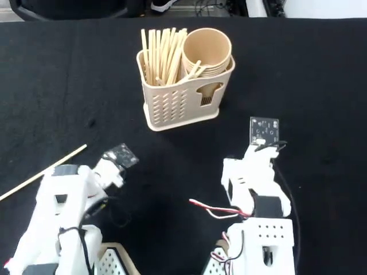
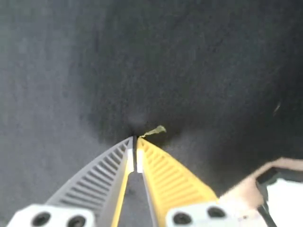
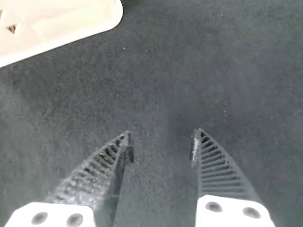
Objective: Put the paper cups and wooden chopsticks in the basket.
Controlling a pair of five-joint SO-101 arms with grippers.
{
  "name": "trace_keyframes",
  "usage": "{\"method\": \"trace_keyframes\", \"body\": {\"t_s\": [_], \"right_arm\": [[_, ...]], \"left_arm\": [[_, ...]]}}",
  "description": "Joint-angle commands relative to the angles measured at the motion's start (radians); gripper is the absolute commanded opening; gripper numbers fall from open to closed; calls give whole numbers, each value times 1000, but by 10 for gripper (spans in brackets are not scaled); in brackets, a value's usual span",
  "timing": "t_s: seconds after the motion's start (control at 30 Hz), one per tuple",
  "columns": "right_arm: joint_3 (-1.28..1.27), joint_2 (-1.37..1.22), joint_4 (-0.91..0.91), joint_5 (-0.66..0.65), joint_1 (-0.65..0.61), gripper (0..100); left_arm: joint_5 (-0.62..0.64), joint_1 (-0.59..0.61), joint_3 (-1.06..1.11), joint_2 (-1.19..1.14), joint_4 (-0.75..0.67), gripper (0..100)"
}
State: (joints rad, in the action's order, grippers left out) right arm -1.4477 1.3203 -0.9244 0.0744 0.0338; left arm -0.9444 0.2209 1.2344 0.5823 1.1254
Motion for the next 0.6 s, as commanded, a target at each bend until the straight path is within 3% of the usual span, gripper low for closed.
{"method": "trace_keyframes", "body": {"t_s": [0.0, 0.2, 0.37, 0.47, 0.57], "right_arm": [[4, 8, 23, 6, 11, 208], [-1, 8, 23, 6, 9, 208], [-4, 8, 23, 6, 8, 208], [-4, 8, 23, 6, 8, 208], [-4, 8, 21, 6, 8, 208]], "left_arm": [[21, 88, -228, 3, 117, 30], [112, 223, -595, -8, 341, 30], [164, 348, -748, -11, 227, 33], [97, 357, -766, -40, 175, 34], [106, 352, -786, -130, 178, 33]]}}
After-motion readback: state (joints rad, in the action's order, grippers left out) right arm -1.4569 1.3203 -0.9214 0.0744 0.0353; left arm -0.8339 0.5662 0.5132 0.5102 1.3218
